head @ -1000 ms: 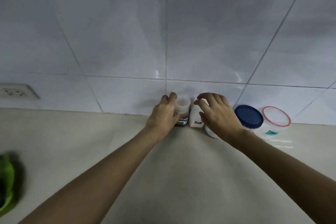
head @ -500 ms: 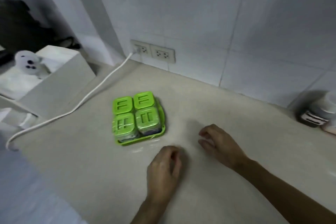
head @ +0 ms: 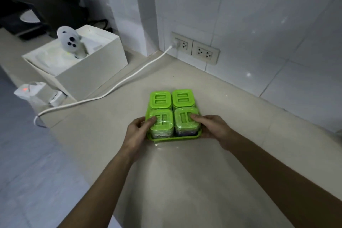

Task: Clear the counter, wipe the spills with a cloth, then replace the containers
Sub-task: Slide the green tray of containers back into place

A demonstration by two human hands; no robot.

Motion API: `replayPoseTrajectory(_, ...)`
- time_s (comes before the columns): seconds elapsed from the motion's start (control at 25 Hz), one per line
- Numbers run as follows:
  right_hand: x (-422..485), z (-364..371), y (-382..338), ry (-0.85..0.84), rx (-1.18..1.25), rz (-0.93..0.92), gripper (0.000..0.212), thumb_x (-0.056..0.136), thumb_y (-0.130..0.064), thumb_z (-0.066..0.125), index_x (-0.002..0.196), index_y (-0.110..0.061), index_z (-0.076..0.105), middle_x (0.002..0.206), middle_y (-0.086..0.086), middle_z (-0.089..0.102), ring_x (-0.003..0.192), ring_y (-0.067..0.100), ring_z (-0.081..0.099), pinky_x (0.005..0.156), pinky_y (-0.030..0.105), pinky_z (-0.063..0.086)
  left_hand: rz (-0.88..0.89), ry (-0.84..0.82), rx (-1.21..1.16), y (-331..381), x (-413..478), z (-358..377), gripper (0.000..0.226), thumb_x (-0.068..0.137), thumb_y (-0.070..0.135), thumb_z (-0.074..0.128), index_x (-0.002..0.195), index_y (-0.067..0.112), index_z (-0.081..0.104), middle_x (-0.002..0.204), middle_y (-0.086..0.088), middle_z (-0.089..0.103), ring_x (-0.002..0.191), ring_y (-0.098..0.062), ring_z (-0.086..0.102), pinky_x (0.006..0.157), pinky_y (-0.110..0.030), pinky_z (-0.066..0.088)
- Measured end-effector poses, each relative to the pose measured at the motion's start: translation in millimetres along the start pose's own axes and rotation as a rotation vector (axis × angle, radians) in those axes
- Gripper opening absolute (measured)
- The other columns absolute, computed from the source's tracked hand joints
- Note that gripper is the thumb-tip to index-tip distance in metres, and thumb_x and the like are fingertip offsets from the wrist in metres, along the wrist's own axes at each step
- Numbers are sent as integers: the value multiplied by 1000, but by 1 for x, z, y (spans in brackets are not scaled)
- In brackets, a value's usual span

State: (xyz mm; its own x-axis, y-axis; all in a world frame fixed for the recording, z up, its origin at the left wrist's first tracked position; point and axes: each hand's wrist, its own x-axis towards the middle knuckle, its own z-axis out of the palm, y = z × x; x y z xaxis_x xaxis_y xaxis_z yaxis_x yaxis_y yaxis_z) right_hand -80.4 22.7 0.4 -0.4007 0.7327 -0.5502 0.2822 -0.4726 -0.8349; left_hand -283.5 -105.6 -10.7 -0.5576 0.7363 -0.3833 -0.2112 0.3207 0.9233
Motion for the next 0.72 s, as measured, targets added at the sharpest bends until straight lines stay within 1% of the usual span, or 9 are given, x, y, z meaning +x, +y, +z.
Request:
replayPoseTrajectory(0.08,-7,-8,0,12,10,-17,44,76,-34,76,102,1,70,104,19,73,81,23,69,79,40,59,49,-22,1,4,-5,7,30,85,27,68,107,6,68,95,-6,75,86,-18,69,79,-30,54)
replayPoseTrajectory(0.16,-23,-26,7,56,27,-57,44,76,-35,75,102,0,70,102,18,74,81,22,69,77,39,60,85,-75,-3,7,-14,25,24,86,24,67,104,9,69,95,-4,76,87,-16,70,76,-26,54)
replayPoseTrajectory(0.28,-56,-70,28,165,116,-89,40,78,-34,72,103,-2,70,99,12,75,79,17,70,65,27,57,164,-196,35,12,-31,70,20,85,21,67,104,16,69,93,2,75,82,-3,69,68,-16,54)
replayPoseTrajectory(0.32,-68,-89,36,208,140,-88,40,79,-35,71,104,-3,70,99,11,75,81,16,70,65,24,55,180,-249,54,14,-35,91,19,85,20,68,104,18,69,92,4,74,79,0,68,66,-12,53)
replayPoseTrajectory(0.4,-91,-123,52,284,167,-74,39,81,-37,69,104,-6,70,98,7,75,83,14,70,67,23,53,194,-359,103,15,-41,130,21,84,22,69,104,18,69,90,3,75,77,1,68,65,-10,51)
replayPoseTrajectory(0.52,-119,-179,73,435,228,-47,38,81,-39,68,102,-7,71,95,7,75,78,12,66,70,24,51,168,-526,142,8,-50,200,22,83,21,70,105,15,70,92,3,77,80,0,70,64,-8,50)
replayPoseTrajectory(0.6,-132,-212,86,512,264,-45,42,78,-42,70,100,-6,71,98,12,75,79,15,65,76,30,49,151,-614,173,3,-54,242,26,84,21,69,107,12,70,98,-1,76,85,-4,70,68,-10,51)
replayPoseTrajectory(0.64,-137,-226,92,546,279,-41,44,77,-44,71,99,-6,71,101,13,75,80,17,64,78,33,49,140,-653,187,0,-55,261,27,84,22,69,108,10,70,100,-3,76,89,-8,71,73,-14,54)
replayPoseTrajectory(0.72,-141,-246,95,585,293,-38,46,77,-44,71,99,-4,71,98,13,74,78,18,62,76,32,48,124,-686,211,-4,-51,290,29,84,23,68,108,7,70,104,-9,75,96,-20,71,86,-31,56)
